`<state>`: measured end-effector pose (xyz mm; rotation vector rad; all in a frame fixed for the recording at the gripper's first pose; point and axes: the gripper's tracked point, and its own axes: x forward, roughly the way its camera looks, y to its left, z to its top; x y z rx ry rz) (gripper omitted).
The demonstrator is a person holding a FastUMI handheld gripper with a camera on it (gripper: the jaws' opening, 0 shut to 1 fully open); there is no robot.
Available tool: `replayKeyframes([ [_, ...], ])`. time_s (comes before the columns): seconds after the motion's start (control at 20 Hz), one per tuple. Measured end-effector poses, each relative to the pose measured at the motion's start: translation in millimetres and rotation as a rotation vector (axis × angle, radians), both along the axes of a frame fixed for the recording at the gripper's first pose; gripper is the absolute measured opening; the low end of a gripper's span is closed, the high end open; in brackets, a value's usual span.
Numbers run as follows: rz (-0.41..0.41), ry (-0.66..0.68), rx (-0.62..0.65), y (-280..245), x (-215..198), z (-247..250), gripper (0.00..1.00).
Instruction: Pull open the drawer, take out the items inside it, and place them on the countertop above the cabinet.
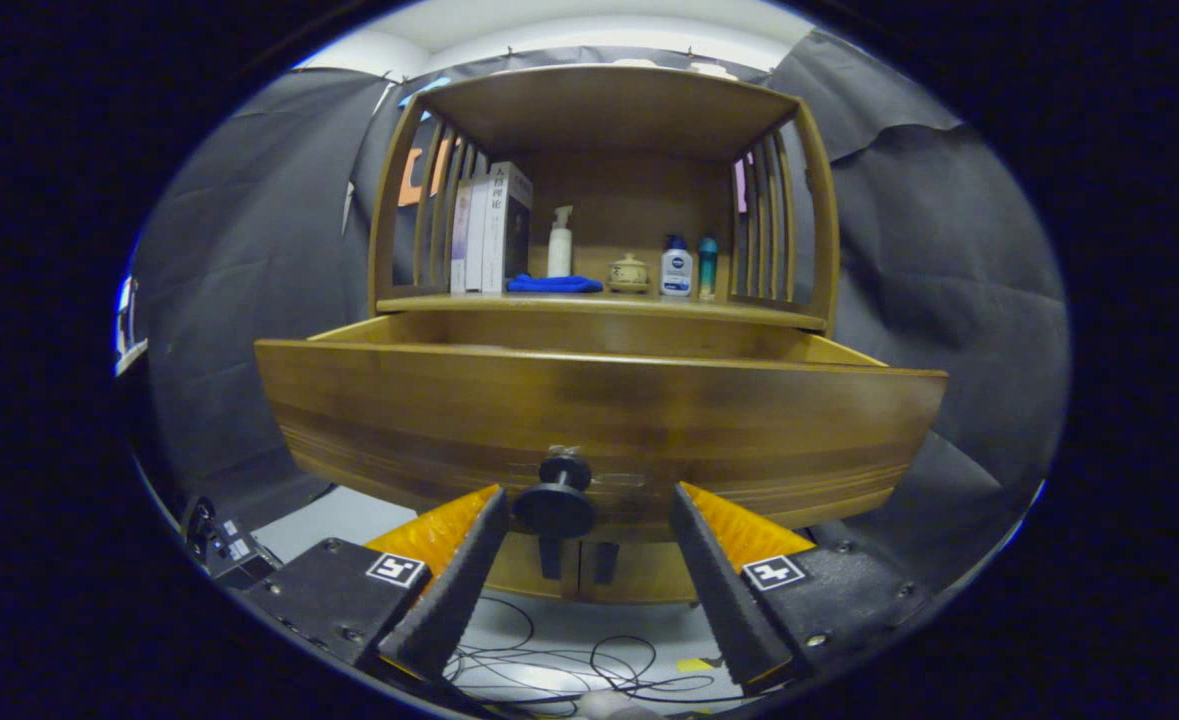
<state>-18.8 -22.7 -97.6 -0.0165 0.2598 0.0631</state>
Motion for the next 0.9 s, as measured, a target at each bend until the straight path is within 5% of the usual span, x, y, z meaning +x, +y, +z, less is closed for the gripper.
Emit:
replayKeyframes([
  [0.3, -0.016, -0.081, 0.012, -21, -12, 77, 1.0],
  [0.6, -0.049, -0.133, 0.038, -34, 34, 168, 1.0],
  [0.9, -0.069, 0.084, 0.103, -19, 109, 182, 1.0],
])
